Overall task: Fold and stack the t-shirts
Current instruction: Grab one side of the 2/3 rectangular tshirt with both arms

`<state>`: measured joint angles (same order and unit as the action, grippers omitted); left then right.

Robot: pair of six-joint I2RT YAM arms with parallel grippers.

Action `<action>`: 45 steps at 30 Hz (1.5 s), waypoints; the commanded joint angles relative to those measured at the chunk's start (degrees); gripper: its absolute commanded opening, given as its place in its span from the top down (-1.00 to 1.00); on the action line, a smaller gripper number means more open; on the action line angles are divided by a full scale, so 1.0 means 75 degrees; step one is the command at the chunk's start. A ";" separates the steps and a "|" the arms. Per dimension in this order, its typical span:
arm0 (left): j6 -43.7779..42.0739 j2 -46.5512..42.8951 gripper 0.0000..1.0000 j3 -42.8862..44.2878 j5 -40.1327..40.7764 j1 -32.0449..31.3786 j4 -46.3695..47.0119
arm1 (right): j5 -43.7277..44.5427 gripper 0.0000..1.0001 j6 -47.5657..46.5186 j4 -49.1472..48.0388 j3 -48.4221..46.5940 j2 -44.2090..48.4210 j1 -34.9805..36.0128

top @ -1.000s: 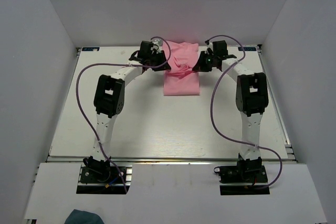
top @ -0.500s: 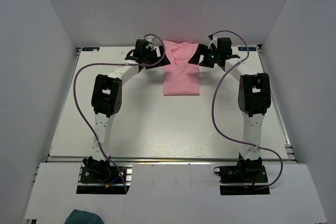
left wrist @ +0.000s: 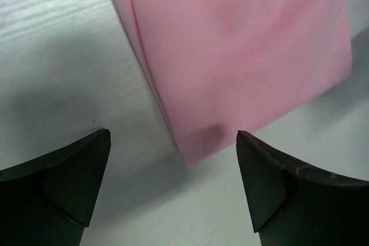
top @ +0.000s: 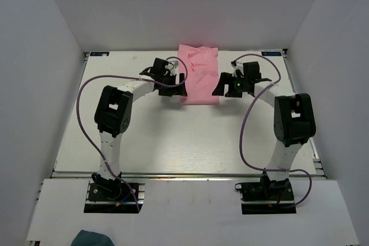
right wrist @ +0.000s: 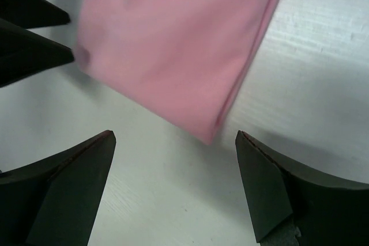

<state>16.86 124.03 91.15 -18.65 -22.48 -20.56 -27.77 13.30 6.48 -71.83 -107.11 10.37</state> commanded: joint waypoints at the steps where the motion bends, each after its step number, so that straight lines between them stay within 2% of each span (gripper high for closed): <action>1: -0.0209 -0.0635 -1.00 -0.0411 -0.0242 -0.0167 -0.0061 | -0.0047 -0.81 -0.0121 -0.0149 0.0448 0.0277 0.0012; 4: -0.0209 -0.0635 -1.00 -0.0494 -0.0349 -0.0249 -0.0060 | -0.0363 -0.81 -0.0074 -0.0149 0.0496 0.0067 -0.0011; 9: -0.0209 -0.0541 -0.84 -0.0681 -0.0197 -0.0401 -0.0142 | -0.0669 -0.81 0.0148 -0.0453 0.0554 -0.0343 0.0000; 11: -0.0139 -0.0471 -0.67 -0.0798 -0.0126 -0.0471 -0.0072 | -0.0669 -0.77 0.0195 -0.0500 0.0554 -0.0506 0.0023; 12: -0.0139 -0.0471 -0.62 -0.0798 -0.0126 -0.0471 -0.0072 | -0.0692 -0.68 0.0207 -0.0524 0.0461 -0.0682 0.0012; 13: -0.0139 -0.0389 -0.40 -0.0729 -0.0126 -0.0471 -0.0072 | -0.0750 -0.64 0.0254 -0.0524 0.0414 -0.0753 0.0000; 15: -0.0139 -0.0307 -0.32 -0.0635 -0.0208 -0.0471 -0.0072 | -0.0762 -0.56 0.0312 -0.0594 0.0309 -0.0987 0.0012; 17: -0.0139 -0.0306 -0.01 -0.0634 -0.0208 -0.0471 -0.0072 | -0.0751 -0.31 0.0348 -0.0629 0.0250 -0.1081 0.0023; 18: -0.0139 -0.0306 0.06 -0.0565 -0.0278 -0.0471 -0.0072 | -0.0797 -0.11 0.0359 -0.0572 0.0145 -0.1198 0.0035; 20: -0.0314 -0.0236 0.30 -0.0471 -0.0278 -0.0541 -0.0176 | -0.0879 0.49 0.0371 -0.0548 0.0109 -0.1234 0.0035; 22: -0.0315 -0.0236 0.54 -0.0470 -0.0476 -0.0542 -0.0177 | -0.0950 0.79 0.0395 -0.0618 0.0097 -0.1153 0.0058; 23: -0.0396 -0.0341 0.90 -0.0470 -0.0582 -0.0542 -0.0107 | -0.0892 1.00 0.0418 -0.0618 0.0109 -0.1059 0.0059; 24: -0.0397 -0.0342 1.00 -0.0470 -0.0769 -0.0542 -0.0107 | -0.0868 1.00 0.0441 -0.0630 0.0132 -0.0954 0.0035; 30: -0.0315 -0.1603 1.00 -0.1464 -0.1156 -0.0706 -0.0025 | -0.0786 1.00 0.0266 -0.0291 0.0776 0.0065 0.0105; 34: 0.0013 -0.2449 1.00 -0.2297 -0.1251 -0.0893 -0.0200 | -0.0611 1.00 0.0440 0.0178 0.1900 0.1506 0.0164; 36: 0.0095 -0.2965 1.00 -0.2544 -0.1483 -0.1080 -0.0364 | -0.0610 1.00 0.0465 0.0681 0.2498 0.2478 0.0222; 38: 0.0095 -0.3502 1.00 -0.2730 -0.1277 -0.1081 -0.0797 | -0.0481 1.00 0.0465 0.1275 0.2895 0.3318 0.0269; 41: -0.0068 -0.4031 1.00 -0.2814 -0.1204 -0.1163 -0.1464 | -0.0341 1.00 0.0325 0.1876 0.3015 0.4129 0.0304; 45: -0.0186 -0.4735 1.00 -0.2814 -0.2012 -0.1233 -0.1665 | -0.0340 1.00 0.0207 0.2662 0.2793 0.4718 0.0317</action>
<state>16.53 92.66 70.48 -29.34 -31.44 -30.06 -31.03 15.92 20.25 -49.78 -74.43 12.56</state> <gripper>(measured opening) 0.009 0.012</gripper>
